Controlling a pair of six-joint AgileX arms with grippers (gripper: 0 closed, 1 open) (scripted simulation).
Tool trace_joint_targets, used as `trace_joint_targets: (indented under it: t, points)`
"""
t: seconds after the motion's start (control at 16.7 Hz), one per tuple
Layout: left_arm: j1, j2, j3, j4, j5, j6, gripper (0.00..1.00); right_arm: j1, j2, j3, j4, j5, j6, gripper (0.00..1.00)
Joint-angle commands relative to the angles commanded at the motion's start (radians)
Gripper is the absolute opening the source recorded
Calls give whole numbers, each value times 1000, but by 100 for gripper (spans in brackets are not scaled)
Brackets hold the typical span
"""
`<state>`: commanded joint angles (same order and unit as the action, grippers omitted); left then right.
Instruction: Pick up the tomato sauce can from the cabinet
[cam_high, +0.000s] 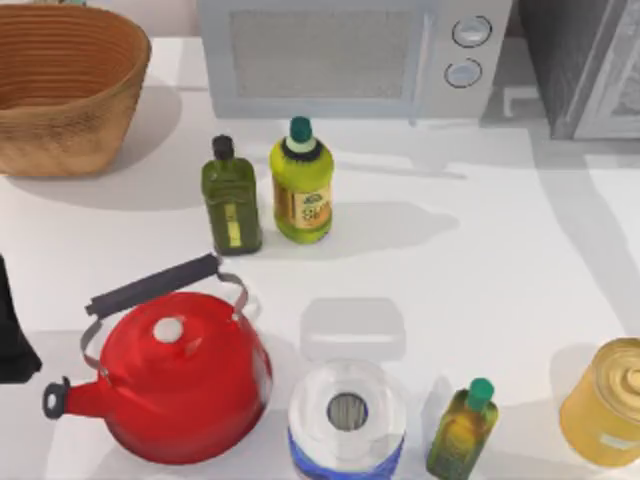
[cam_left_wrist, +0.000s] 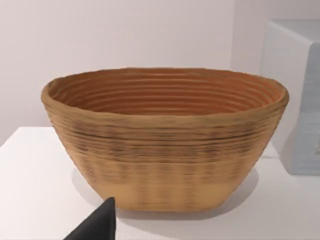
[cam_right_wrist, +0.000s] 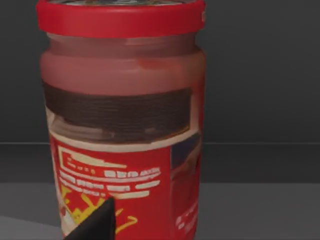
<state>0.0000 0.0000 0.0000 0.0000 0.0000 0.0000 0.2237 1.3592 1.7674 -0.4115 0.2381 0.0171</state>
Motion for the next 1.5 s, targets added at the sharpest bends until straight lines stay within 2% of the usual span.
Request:
trace_joint_targets:
  t: [0.66,1.02,1.5]
  points:
    - [0,0,0,0,0,0,100,145,119,89,23,155,6,100]
    - [0,0,0,0,0,0,100,136,133,102,23,147,6,100]
    - [0,0,0,0,0,0,100,76,334,307,22,89,5,100]
